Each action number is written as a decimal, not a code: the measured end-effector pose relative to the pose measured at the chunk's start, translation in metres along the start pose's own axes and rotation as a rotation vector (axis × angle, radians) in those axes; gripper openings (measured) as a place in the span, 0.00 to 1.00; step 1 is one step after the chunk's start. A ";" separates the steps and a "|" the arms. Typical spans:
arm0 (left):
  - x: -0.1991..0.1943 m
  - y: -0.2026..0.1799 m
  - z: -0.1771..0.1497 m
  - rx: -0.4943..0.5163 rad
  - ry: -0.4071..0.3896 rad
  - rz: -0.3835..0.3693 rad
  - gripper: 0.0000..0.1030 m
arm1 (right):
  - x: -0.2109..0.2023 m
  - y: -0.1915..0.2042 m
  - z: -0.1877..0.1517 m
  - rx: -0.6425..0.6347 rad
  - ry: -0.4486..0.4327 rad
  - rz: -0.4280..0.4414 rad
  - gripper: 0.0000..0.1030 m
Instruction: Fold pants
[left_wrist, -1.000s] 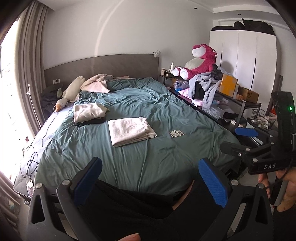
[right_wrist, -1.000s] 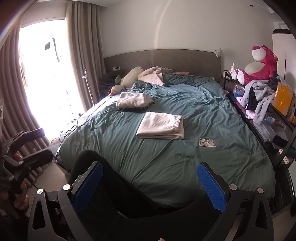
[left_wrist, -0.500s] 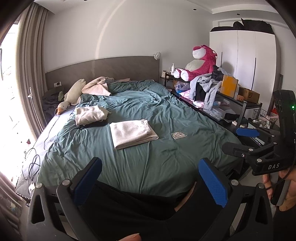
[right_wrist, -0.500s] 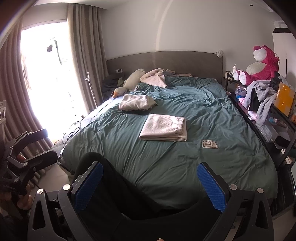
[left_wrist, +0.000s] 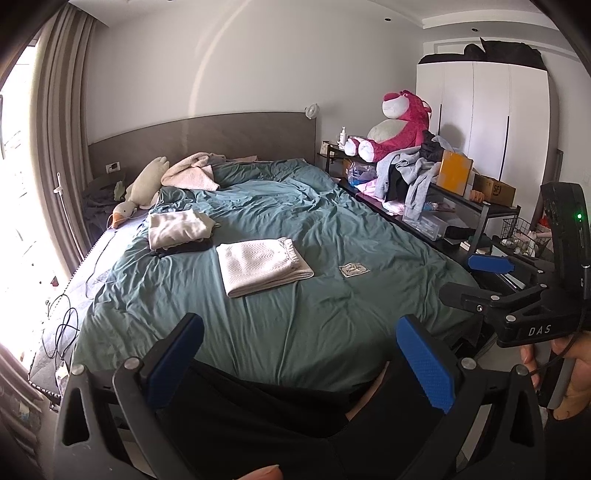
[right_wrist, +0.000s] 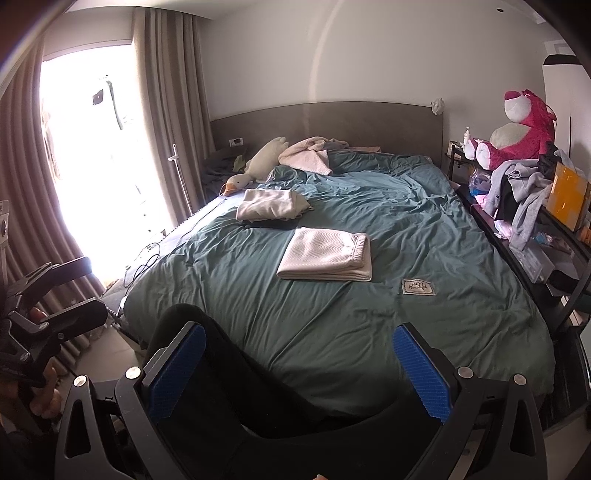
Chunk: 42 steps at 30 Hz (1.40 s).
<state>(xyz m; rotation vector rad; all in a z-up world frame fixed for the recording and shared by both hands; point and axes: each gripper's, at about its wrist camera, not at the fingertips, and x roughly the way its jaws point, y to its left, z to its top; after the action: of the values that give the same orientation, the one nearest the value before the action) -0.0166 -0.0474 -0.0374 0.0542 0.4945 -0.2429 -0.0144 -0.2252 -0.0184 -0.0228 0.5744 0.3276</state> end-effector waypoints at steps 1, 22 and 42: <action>0.000 0.000 0.000 -0.002 0.000 -0.001 1.00 | 0.000 0.000 0.000 0.000 -0.002 0.000 1.00; 0.000 -0.004 -0.001 0.012 0.008 -0.022 1.00 | 0.001 0.004 0.001 -0.007 -0.001 0.007 1.00; 0.002 -0.004 -0.001 0.017 0.006 -0.025 1.00 | 0.002 0.008 0.001 -0.015 -0.001 0.014 1.00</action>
<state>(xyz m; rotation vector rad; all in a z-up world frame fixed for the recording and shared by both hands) -0.0157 -0.0516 -0.0392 0.0655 0.4994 -0.2717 -0.0149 -0.2175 -0.0180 -0.0333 0.5716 0.3455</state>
